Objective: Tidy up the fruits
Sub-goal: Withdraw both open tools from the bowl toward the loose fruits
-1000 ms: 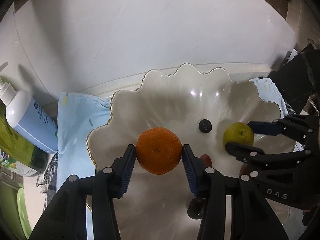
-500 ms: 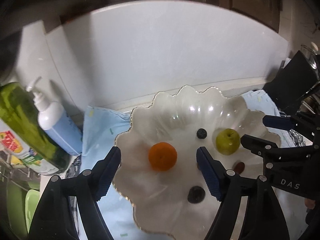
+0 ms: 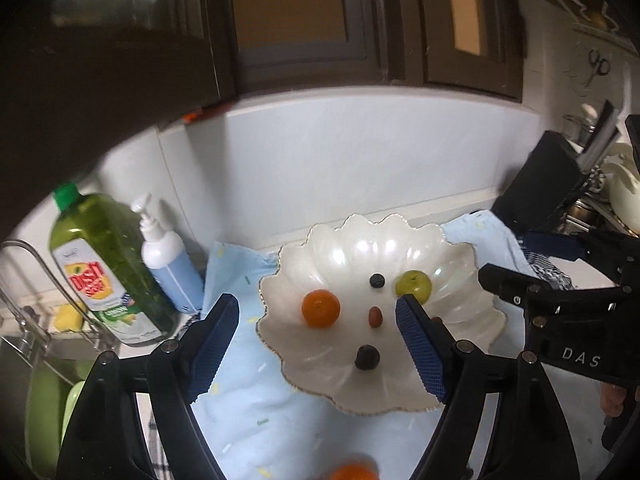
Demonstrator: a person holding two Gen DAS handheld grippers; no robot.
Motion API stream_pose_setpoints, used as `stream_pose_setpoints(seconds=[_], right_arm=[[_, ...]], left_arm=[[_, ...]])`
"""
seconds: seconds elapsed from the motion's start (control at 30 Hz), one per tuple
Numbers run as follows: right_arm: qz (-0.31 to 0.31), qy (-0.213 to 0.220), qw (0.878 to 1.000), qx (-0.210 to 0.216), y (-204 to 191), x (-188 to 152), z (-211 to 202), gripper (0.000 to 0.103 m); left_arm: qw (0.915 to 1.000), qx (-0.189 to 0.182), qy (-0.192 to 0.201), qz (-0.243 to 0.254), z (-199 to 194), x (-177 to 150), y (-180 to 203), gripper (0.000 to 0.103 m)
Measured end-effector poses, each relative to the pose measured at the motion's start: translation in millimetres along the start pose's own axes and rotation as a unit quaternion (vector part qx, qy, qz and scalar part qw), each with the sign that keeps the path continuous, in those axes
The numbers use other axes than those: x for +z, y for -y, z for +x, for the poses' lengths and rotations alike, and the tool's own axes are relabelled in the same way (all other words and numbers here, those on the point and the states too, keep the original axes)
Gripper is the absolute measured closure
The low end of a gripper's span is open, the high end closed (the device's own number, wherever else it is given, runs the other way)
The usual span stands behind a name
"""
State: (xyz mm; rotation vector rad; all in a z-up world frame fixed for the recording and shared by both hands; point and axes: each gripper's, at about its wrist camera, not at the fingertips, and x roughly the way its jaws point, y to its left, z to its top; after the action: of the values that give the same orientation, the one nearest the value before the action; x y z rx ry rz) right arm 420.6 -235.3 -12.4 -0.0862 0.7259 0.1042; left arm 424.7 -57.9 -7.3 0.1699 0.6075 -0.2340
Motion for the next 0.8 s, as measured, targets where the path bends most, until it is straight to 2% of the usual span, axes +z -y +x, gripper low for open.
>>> stream_pose_setpoints(seconds=[0.3, 0.53, 0.8], right_arm=[[-0.005, 0.059, 0.998, 0.000, -18.2, -15.3, -61.1, 0.038], [-0.010, 0.096, 0.995, -0.011, -35.0, -33.1, -95.5, 0.038], [-0.006, 0.092, 0.996, -0.003, -51.3, -55.8, -107.2, 0.038]], left_arm=[[0.9991, 0.007, 0.039, 0.013, -62.6, -16.3, -4.4, 0.022], [0.9988, 0.011, 0.047, 0.006, -93.4, -32.1, -14.6, 0.022], [0.9990, 0.017, 0.040, 0.003, -111.9, -55.9, -24.1, 0.022]])
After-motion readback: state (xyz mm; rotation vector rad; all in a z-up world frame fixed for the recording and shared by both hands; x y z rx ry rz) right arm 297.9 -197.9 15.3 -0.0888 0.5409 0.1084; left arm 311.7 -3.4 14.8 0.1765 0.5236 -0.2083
